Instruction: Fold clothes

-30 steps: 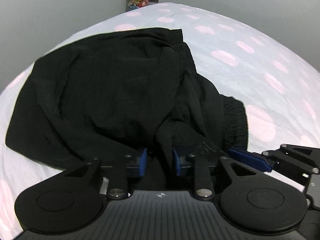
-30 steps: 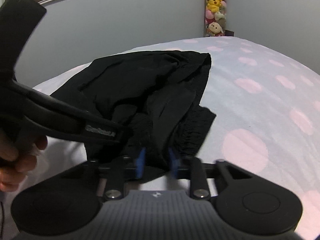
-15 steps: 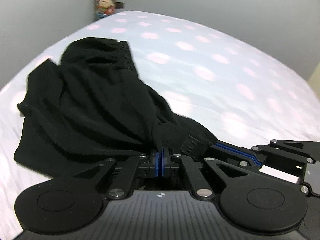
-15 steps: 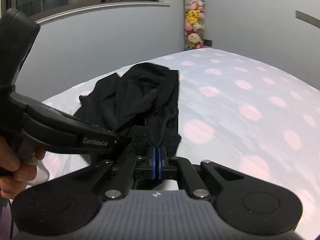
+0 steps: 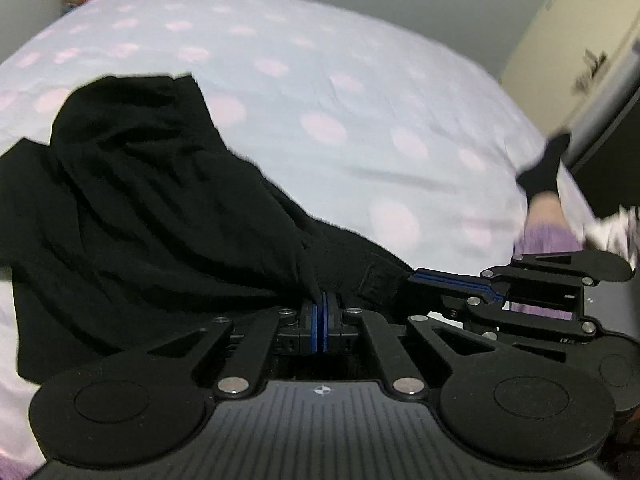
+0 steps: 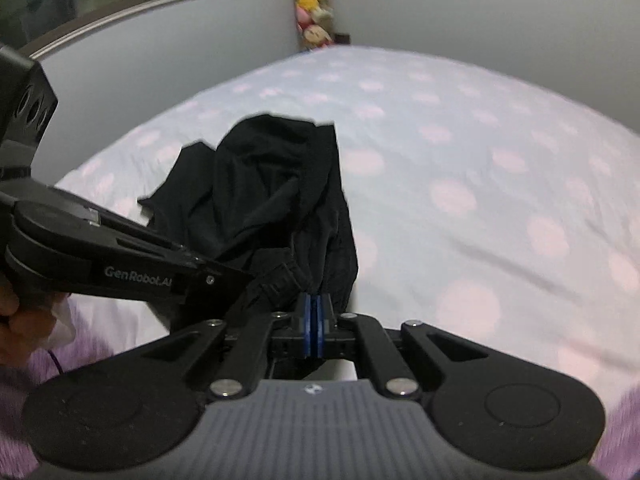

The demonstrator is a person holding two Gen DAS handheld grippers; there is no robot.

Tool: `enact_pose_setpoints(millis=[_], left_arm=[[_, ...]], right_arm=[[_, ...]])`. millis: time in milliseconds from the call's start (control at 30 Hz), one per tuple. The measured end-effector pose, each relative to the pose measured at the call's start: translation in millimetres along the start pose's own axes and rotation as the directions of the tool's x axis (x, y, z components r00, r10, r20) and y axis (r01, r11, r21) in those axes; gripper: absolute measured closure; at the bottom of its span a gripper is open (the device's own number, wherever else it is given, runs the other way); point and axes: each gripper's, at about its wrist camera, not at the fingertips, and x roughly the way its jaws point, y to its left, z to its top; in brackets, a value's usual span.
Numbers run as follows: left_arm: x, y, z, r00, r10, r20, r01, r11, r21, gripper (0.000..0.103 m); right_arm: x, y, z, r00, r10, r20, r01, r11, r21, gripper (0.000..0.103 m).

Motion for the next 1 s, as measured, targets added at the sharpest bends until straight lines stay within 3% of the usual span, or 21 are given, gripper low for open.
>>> enact_pose_setpoints(millis=[133,200,300,367,433,500,700,1000], left_arm=[[-1,-37,-25,0.998,-0.033,-0.051,0.036,0.998,0.047,0.101],[-2,-37,-24,0.998,-0.016,-0.059,0.018,0.999,0.027,0.100],[-1,-34,-28,0.998,0.014,-0.061,-0.013,1.000,0.017,0.086],[-4,-34,-28,0.998,0.036,-0.060,-0.034,0.999,0.032,0.083],[-8,-33,-24,0.997,0.060,-0.049,-0.057,0.997,0.051,0.081],[-12,-34,-16,0.997,0.077,-0.023,-0.076,0.995,0.062,0.077],[-13,-37,17,0.991,0.103,0.085,-0.113,0.986,0.123,0.077],[50,-34,78,0.984,0.153,0.086,-0.166,0.972,0.164,0.075]], right_arm=[[4,-4,-31,0.999,0.010,-0.037,-0.007,0.998,0.069,0.099],[14,-3,-33,0.999,0.016,-0.044,-0.012,0.996,0.089,0.097],[15,-6,-35,0.999,0.028,-0.043,-0.024,0.994,0.103,0.091],[12,-11,-33,0.999,0.042,-0.025,-0.039,0.992,0.118,0.091],[11,-19,-33,0.999,0.044,-0.009,-0.043,0.990,0.131,0.080],[13,-26,-31,0.999,0.040,0.002,-0.040,0.987,0.154,0.070],[34,-45,-20,1.000,-0.005,-0.002,0.005,0.986,0.169,0.070],[85,-64,9,1.000,-0.025,-0.007,0.025,0.994,0.104,0.070]])
